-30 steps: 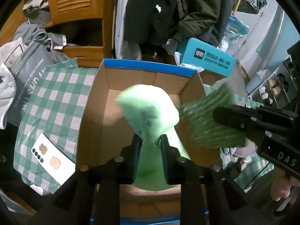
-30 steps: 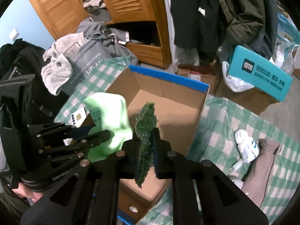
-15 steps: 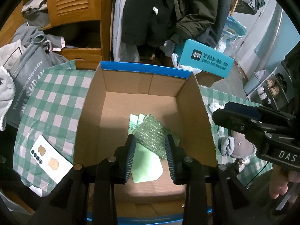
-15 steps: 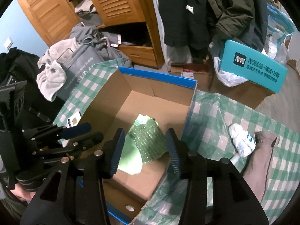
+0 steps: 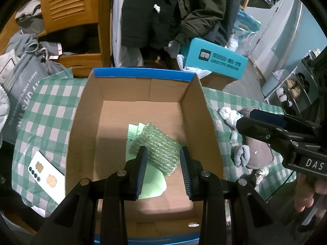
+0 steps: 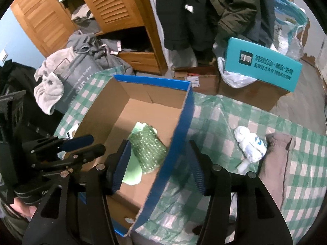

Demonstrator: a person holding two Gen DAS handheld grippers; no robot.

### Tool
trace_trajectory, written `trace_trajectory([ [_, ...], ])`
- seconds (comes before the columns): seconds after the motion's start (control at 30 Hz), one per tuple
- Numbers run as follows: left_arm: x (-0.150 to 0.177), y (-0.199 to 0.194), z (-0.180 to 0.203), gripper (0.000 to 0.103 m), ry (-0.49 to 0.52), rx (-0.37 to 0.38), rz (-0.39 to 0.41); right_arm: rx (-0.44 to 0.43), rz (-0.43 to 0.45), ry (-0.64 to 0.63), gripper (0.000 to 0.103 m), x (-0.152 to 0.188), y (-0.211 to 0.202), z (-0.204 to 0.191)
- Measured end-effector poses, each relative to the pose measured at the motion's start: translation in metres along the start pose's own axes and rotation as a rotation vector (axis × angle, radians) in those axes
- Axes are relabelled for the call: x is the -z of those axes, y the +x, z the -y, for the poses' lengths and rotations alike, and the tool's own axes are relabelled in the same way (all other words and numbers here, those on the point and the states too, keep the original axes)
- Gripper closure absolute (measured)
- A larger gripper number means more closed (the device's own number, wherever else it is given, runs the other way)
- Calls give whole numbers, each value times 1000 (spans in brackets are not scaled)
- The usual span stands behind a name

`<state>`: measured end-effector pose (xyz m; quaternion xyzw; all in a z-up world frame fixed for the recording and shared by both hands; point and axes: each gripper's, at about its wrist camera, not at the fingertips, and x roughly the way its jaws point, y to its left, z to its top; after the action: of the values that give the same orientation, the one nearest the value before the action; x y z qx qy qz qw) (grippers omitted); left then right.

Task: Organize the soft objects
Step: 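Open both tools to drop the mesh pad and cloth into the box, then move both open tools back from the box toward the grey items on the table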

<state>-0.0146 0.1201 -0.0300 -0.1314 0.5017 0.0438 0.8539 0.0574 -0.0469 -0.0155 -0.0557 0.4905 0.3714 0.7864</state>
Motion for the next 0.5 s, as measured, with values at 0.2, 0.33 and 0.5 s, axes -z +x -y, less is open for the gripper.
trace_trajectory([
  [0.2,1,4,12,70,19,8,-13,11,6,29,41,7,-9,16],
  [0.33,0,5,22,70,37,10,-15,19,14,40,41,11,-15,25],
  [0.5,0,7,35,67,64,13,-20,31,19,61,39,17,-22,38],
])
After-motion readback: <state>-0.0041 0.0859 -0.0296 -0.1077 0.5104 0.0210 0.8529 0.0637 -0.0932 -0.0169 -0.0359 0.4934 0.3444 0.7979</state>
